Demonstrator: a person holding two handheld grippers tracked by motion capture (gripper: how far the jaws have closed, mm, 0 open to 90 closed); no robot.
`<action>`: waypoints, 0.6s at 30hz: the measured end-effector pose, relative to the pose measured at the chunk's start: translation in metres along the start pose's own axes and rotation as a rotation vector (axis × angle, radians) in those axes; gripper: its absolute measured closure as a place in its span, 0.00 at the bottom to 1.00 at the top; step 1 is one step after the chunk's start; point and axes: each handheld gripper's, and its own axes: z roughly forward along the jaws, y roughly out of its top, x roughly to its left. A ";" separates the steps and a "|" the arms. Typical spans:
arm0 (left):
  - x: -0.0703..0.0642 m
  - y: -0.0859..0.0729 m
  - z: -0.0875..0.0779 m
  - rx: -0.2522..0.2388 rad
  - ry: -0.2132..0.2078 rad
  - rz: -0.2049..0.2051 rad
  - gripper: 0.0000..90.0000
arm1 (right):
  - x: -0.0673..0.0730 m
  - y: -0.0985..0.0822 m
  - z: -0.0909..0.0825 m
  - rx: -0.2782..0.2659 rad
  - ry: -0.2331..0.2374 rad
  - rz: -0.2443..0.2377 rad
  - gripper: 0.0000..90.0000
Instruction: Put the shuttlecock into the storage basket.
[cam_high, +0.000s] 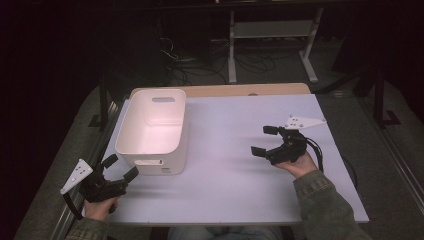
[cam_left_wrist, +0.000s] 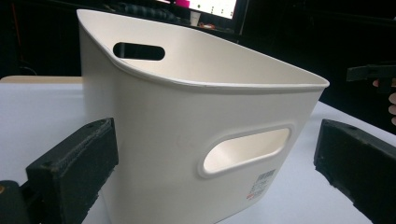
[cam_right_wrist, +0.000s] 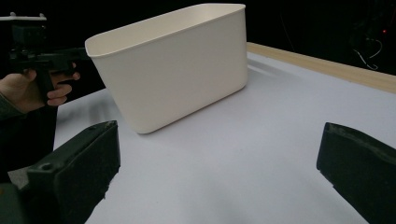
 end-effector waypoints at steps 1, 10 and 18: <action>0.000 0.000 0.000 0.001 0.001 -0.001 0.00 | 0.000 -0.001 -0.001 -0.001 -0.003 0.001 0.00; 0.000 0.000 0.000 0.001 0.003 0.001 0.00 | 0.000 -0.014 -0.014 -0.017 -0.016 0.008 0.00; 0.000 0.000 0.000 -0.003 0.009 -0.010 0.00 | 0.000 -0.026 -0.026 -0.028 -0.047 0.005 0.00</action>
